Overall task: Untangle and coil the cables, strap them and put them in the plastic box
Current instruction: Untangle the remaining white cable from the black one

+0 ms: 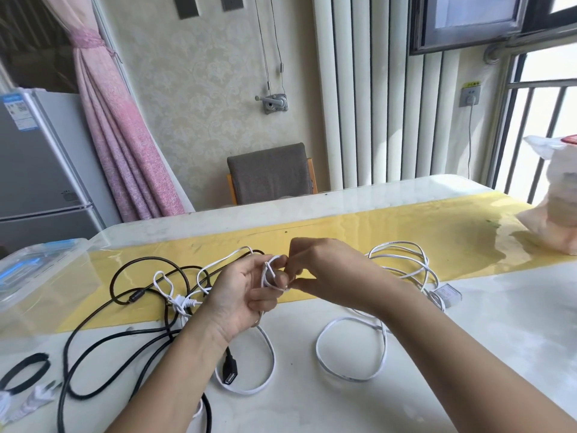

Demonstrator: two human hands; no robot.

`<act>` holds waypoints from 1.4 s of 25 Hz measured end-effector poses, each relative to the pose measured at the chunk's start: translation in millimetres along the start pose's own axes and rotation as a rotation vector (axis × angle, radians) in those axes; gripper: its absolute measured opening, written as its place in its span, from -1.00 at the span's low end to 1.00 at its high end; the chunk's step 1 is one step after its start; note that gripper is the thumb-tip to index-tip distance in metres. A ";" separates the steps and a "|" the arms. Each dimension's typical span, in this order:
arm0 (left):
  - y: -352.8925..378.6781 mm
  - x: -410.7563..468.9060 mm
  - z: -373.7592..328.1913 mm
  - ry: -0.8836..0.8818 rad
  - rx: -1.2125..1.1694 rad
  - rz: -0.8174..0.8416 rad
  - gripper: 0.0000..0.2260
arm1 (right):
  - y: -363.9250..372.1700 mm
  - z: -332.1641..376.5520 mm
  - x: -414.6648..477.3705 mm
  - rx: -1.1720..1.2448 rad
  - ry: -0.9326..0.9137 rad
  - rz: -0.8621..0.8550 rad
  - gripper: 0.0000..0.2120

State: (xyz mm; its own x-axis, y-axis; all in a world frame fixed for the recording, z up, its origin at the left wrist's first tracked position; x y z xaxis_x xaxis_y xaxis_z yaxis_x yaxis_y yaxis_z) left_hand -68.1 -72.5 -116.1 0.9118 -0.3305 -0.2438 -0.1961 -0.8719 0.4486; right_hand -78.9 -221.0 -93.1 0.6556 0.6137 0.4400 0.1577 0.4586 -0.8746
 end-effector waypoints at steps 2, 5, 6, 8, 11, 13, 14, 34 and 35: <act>-2.1 3.4 2.2 -0.032 -0.042 -0.042 -0.80 | 2.6 -0.5 -1.2 -0.024 0.000 0.021 -0.93; -2.5 5.5 4.1 -0.047 -0.112 -0.077 -0.76 | 2.9 1.1 -0.4 0.066 -0.027 -0.030 -0.93; -3.0 5.8 4.3 -0.037 -0.126 -0.080 -0.77 | 1.3 2.3 0.3 0.106 -0.026 -0.094 -0.88; 1.7 2.4 4.4 -0.012 -0.163 -0.025 -0.87 | -4.5 3.3 0.9 0.141 0.035 -0.301 -0.75; 13.9 -1.0 3.9 0.031 -0.348 0.209 -0.80 | -15.9 -5.0 -1.2 0.491 0.293 -0.603 -0.74; 18.5 -1.8 1.5 0.031 -0.435 0.347 -0.76 | -18.2 -9.4 -2.2 1.050 0.404 -0.735 -0.81; 18.9 -0.5 1.8 0.025 -0.450 0.362 -0.78 | -19.2 -7.3 -1.7 1.251 0.427 -0.752 -0.86; -11.2 7.5 2.8 0.504 0.001 -0.319 -0.78 | -20.6 -49.4 -15.8 -0.120 0.751 -0.366 -0.60; -9.3 6.8 3.2 0.531 0.043 -0.325 -0.79 | -18.0 -45.3 -12.4 -0.010 0.657 -0.382 -0.64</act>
State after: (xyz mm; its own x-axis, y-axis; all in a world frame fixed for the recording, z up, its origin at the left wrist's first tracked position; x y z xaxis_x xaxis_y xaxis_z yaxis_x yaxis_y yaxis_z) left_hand -61.2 -67.8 -124.7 0.9800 0.1696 0.1037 0.1177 -0.9153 0.3853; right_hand -56.4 -266.0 -92.1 0.8586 -0.0967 0.5035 0.4666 0.5545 -0.6891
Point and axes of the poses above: each hand's wrist, its own x-axis towards the middle knuckle, its own y-axis out of the palm, z = x × y, the point moved 2 cm from there along x, towards the middle knuckle, and after that the axes turned 2 degrees about -y, right-handed, at the moved point
